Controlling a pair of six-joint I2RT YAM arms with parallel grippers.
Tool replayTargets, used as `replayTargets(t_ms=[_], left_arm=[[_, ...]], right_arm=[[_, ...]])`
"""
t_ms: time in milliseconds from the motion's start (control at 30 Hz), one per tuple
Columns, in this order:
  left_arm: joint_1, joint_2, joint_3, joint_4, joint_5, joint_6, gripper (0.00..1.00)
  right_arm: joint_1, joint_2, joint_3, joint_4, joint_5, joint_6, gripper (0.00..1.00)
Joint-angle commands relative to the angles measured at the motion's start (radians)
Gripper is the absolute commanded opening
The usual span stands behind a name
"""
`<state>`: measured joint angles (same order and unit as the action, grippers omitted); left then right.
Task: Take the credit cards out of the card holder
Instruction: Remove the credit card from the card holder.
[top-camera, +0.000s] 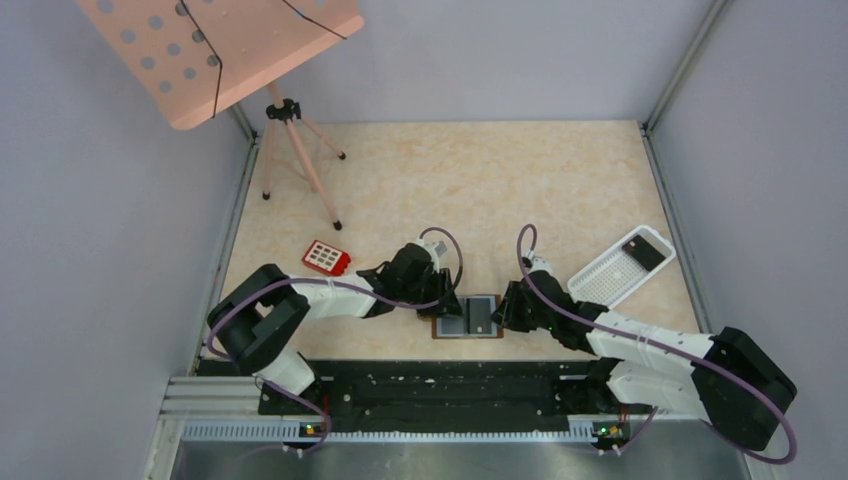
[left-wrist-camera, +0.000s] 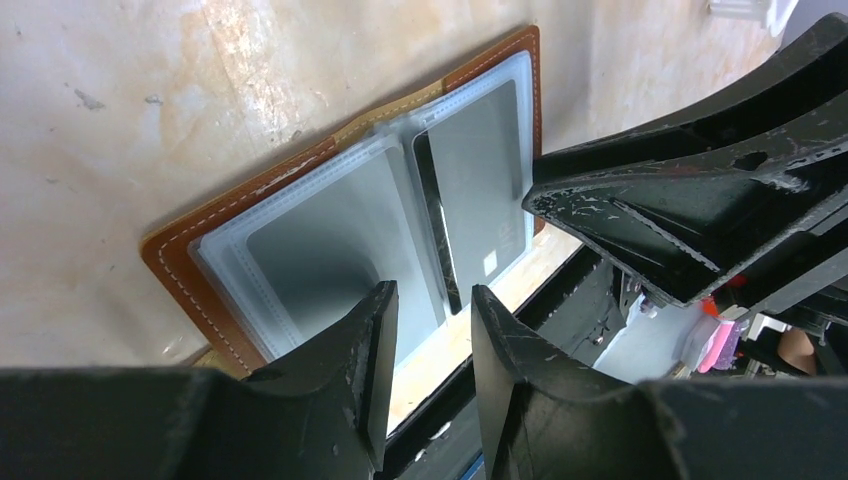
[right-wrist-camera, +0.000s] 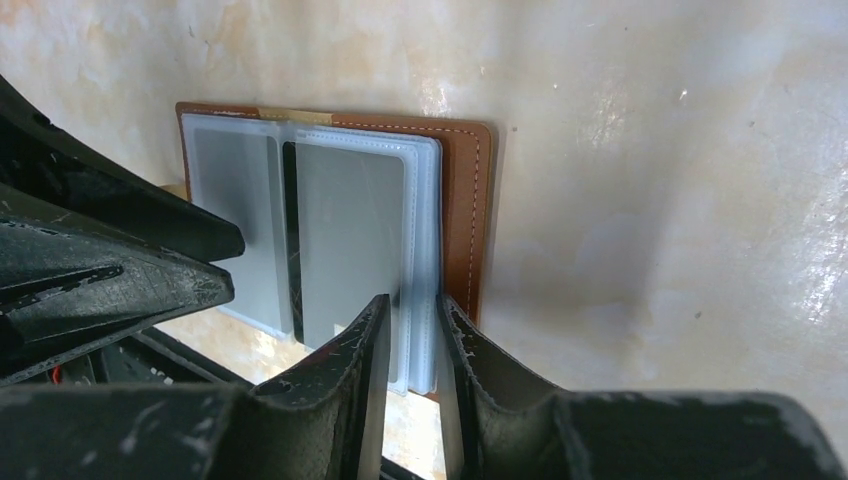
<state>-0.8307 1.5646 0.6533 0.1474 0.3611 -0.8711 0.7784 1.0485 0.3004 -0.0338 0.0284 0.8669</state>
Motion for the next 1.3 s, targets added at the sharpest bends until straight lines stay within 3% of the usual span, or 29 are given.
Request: replayTargets(t_ms=[0,200,400,867,1267], left_arm=[[-0.008,0.01,0.009,0.086,-0.005,-0.006,0.38],[-0.01,0.005,0.007,0.089,0.0,-0.006,0.38],[-0.01,0.006,0.005,0.092,-0.004,-0.004,0.38],[-0.014,0.042,-0.006,0.119,-0.007,-0.01,0.38],[-0.021,0.084,-0.003,0.152,0.001,-0.023,0.38]], right_arm=[[-0.006,-0.018,-0.005,-0.004,0.007,0.004,0.23],[-0.008,-0.075,0.084,-0.099,0.013,-0.014,0.22],[-0.007,-0.064,0.127,-0.088,-0.015,-0.023,0.22],[-0.008,0.108,0.075,0.04,-0.05,-0.009,0.21],[-0.007,0.107,0.024,0.041,-0.041,0.017,0.2]])
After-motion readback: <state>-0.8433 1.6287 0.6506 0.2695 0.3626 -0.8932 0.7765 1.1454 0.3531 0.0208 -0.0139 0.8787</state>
